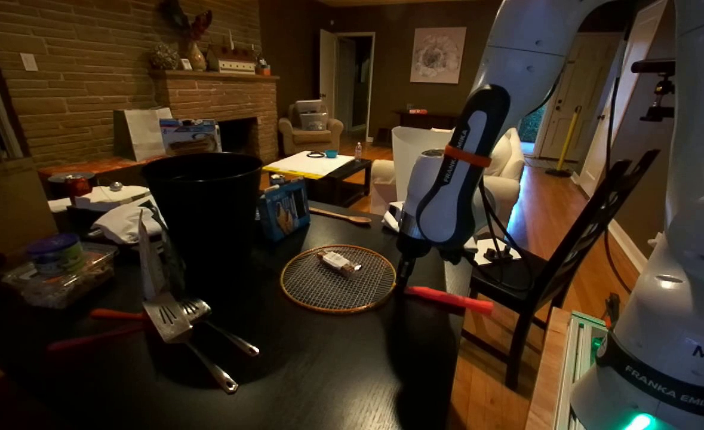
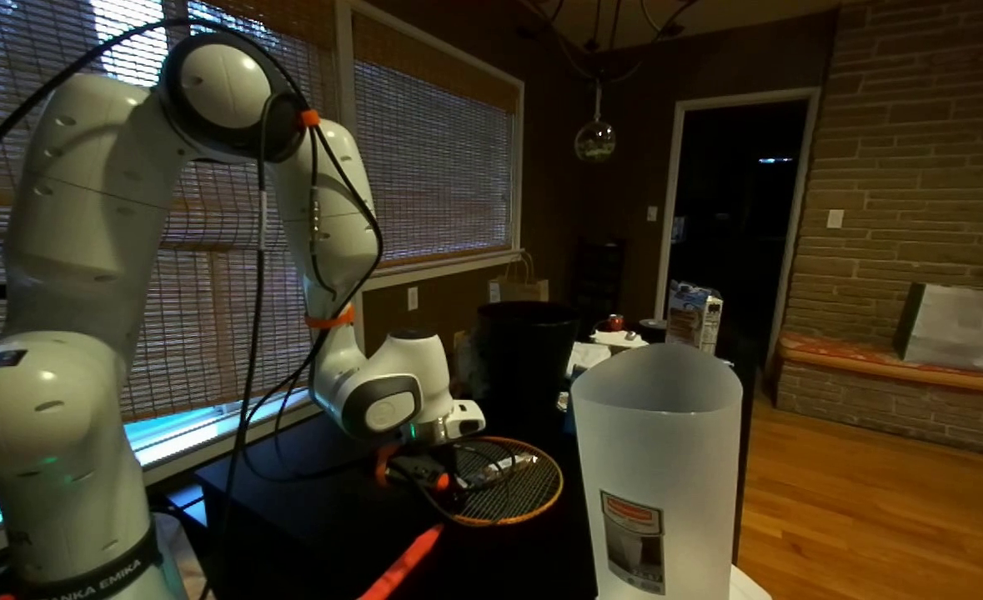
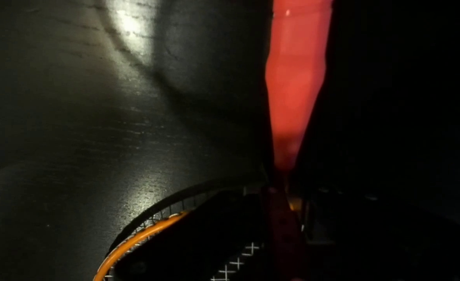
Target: Pick up the racket and place the packet on the racket in the bin.
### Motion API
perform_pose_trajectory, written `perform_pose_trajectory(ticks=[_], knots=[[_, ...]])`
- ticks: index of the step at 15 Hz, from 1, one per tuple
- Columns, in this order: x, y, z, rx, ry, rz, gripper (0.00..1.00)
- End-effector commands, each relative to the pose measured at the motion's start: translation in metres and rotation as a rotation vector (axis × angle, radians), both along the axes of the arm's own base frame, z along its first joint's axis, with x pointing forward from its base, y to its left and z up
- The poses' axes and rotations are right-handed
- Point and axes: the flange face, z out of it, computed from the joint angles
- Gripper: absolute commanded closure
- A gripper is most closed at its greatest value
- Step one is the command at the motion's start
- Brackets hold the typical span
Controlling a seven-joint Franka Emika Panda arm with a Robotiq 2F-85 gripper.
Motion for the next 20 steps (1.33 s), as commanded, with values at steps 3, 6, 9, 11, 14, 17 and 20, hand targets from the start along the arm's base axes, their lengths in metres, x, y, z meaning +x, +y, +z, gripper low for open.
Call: perform_pose_trajectory(ticks=[3, 6, 9, 11, 14, 17, 20], knots=[[-0.002, -0.001, 0.002, 0.005, -0.005, 0.000, 0.97], [-0.001, -0.003, 0.005, 0.017, -0.012, -0.009, 0.97], [-0.002, -0.005, 0.007, 0.034, -0.020, -0.020, 0.97], [-0.003, -0.007, 0.008, 0.044, -0.026, -0.027, 0.97], [-0.003, -0.009, 0.012, 0.055, -0.036, -0.034, 0.97], [-0.002, -0.010, 0.021, 0.057, -0.046, -0.024, 0.97], [0.000, -0.007, 0.031, 0.051, -0.051, -0.003, 0.97]])
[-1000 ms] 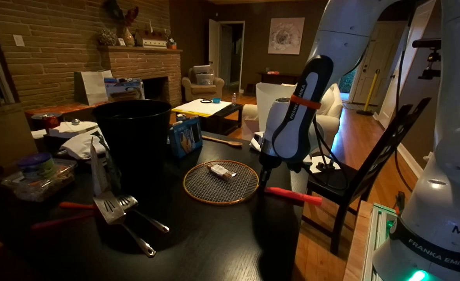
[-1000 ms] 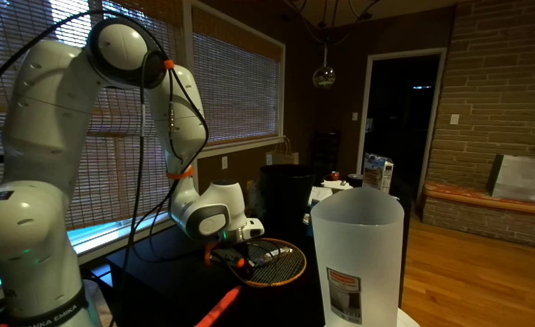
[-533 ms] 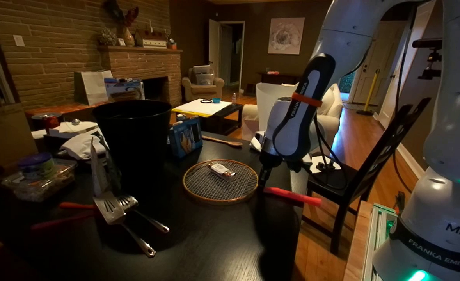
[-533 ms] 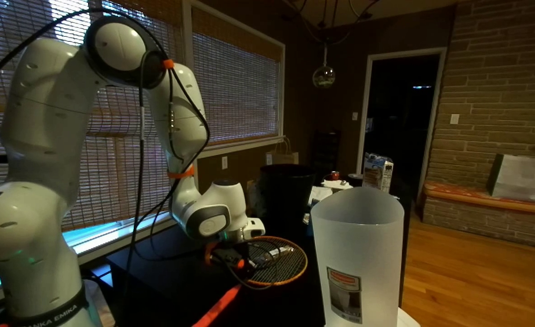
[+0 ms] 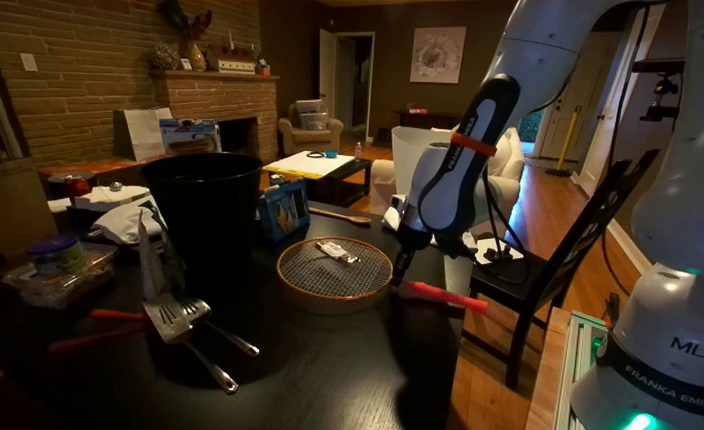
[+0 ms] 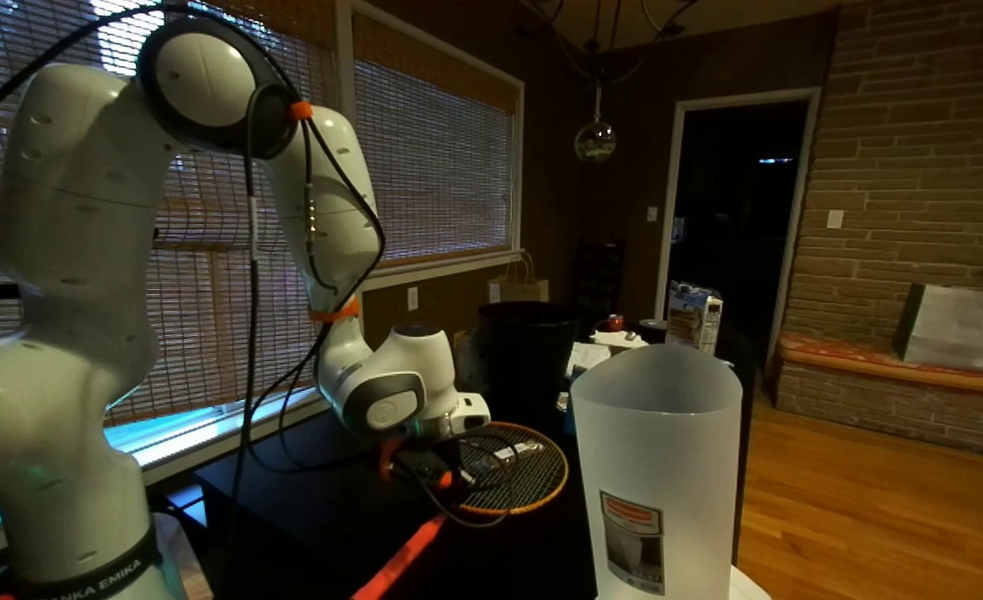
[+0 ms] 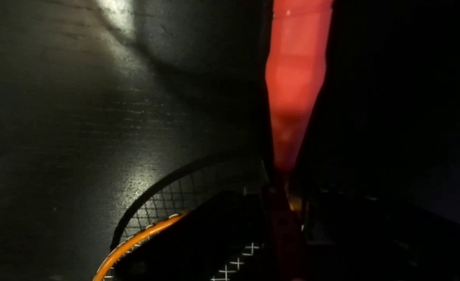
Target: Pick up the racket and place the packet on the racket in the bin.
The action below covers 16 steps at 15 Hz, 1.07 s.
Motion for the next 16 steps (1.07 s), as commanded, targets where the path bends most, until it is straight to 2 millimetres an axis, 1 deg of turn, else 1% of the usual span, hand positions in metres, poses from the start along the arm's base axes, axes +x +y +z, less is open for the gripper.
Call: perform_pose_trajectory(ticks=[1, 6, 11, 16], knots=[[-0.003, 0.002, 0.021, -0.021, 0.003, 0.038, 0.97], [-0.002, 0.005, 0.042, -0.055, 0.053, 0.092, 0.97], [0.002, 0.008, 0.064, -0.081, 0.068, 0.147, 0.97], [0.001, 0.002, 0.093, -0.107, 0.091, 0.142, 0.97]])
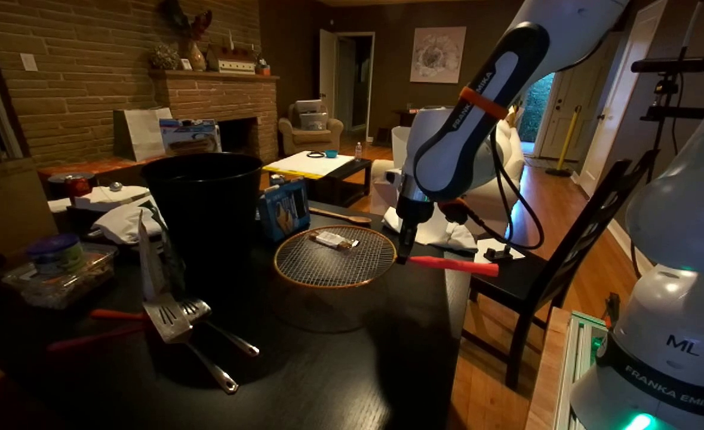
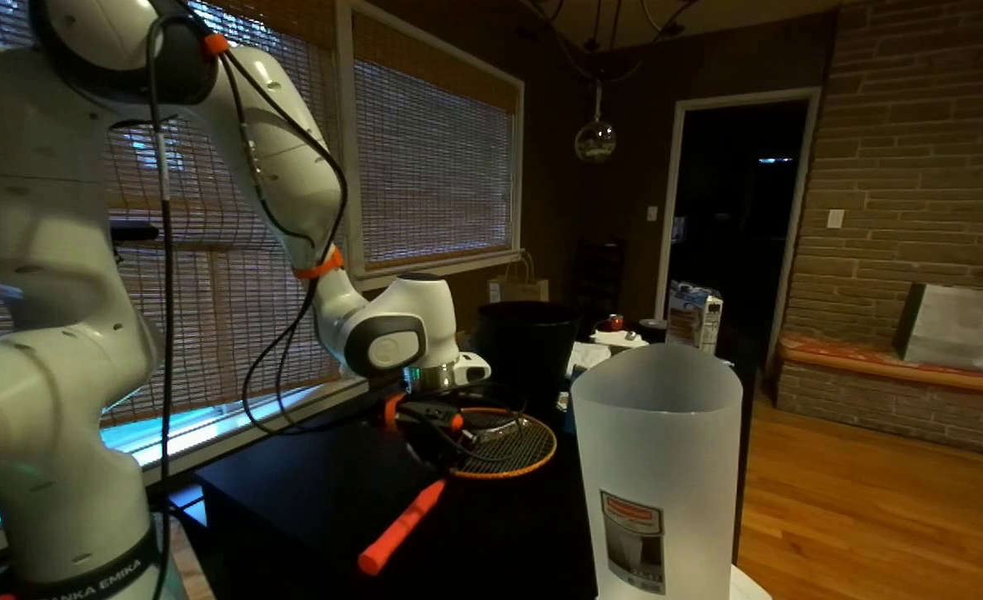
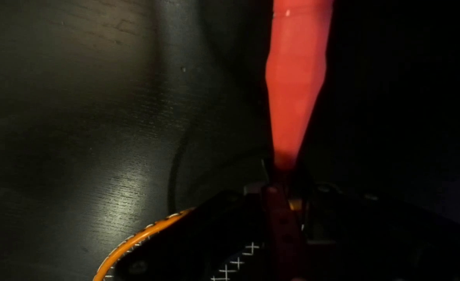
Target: Pick up the racket and place the packet on the racket in the bin.
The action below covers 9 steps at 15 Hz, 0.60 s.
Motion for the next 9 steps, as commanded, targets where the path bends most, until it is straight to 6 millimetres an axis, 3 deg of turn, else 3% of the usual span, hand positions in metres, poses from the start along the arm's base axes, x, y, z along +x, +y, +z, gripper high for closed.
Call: perform_pose_trajectory(ticks=[1, 6, 9], knots=[[-0.004, -0.007, 0.030, -0.028, 0.015, -0.003, 0.97], [-0.002, -0.015, 0.066, -0.022, 0.042, -0.008, 0.97], [0.000, -0.016, 0.077, -0.019, 0.066, -0.006, 0.97]])
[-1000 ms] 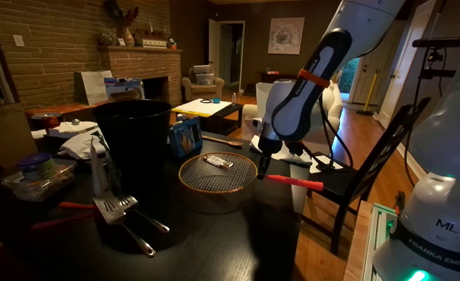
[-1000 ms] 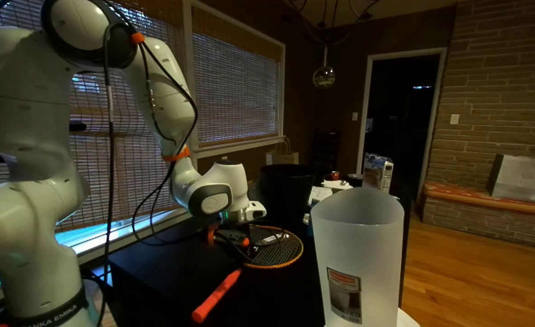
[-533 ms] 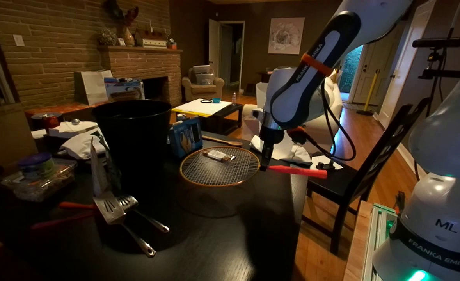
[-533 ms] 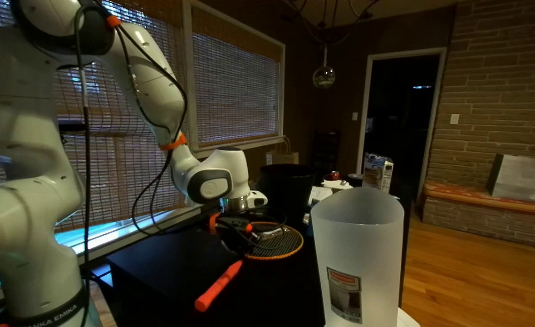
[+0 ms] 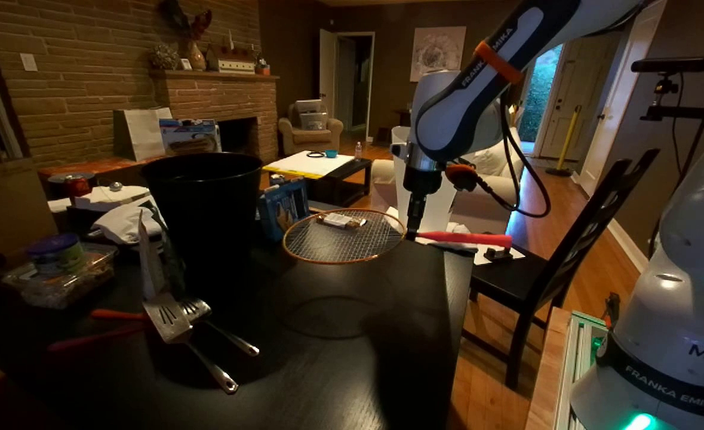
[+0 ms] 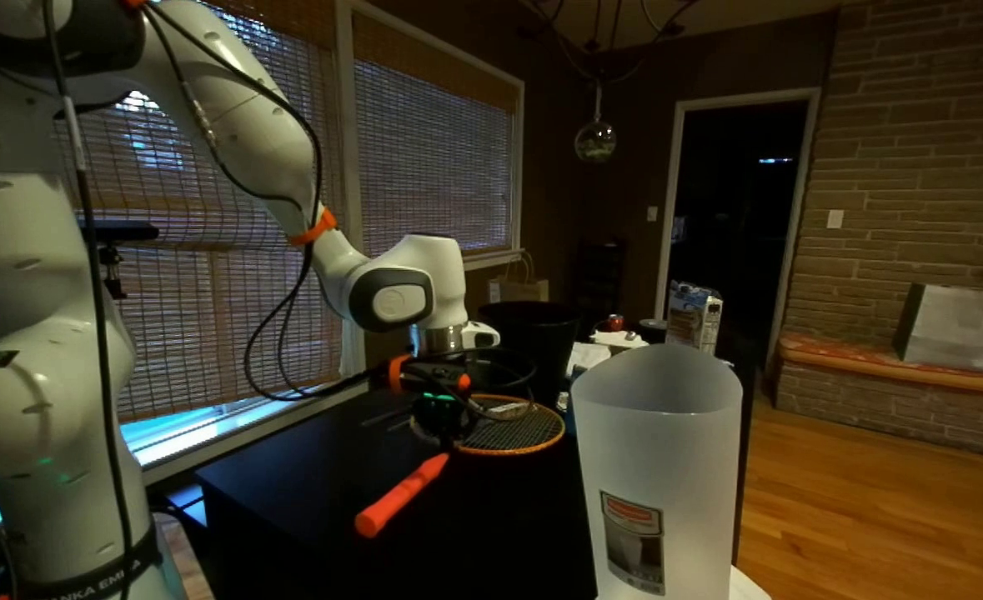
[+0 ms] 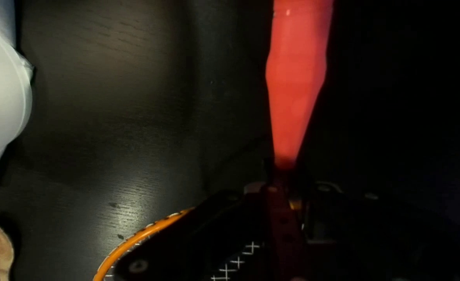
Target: Pick up the racket and place the packet on the racket in the bin.
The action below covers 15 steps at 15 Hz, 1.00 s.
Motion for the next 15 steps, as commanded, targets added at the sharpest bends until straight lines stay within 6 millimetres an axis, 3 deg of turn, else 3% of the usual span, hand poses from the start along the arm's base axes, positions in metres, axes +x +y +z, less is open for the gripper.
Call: perform_pose_trajectory(ticks=[1, 3, 4, 11, 12, 15], knots=[[0.000, 0.001, 0.019, 0.005, 0.021, 0.018, 0.97], [0.001, 0.001, 0.022, 0.016, 0.032, 0.017, 0.97], [0.001, 0.002, 0.012, 0.013, 0.024, 0.003, 0.89], [0.002, 0.002, 0.014, 0.017, 0.030, 0.005, 0.89], [0.004, 0.001, 0.021, 0.018, 0.010, 0.012, 0.97], [0.009, 0.000, 0.041, 0.013, -0.024, 0.030, 0.97]])
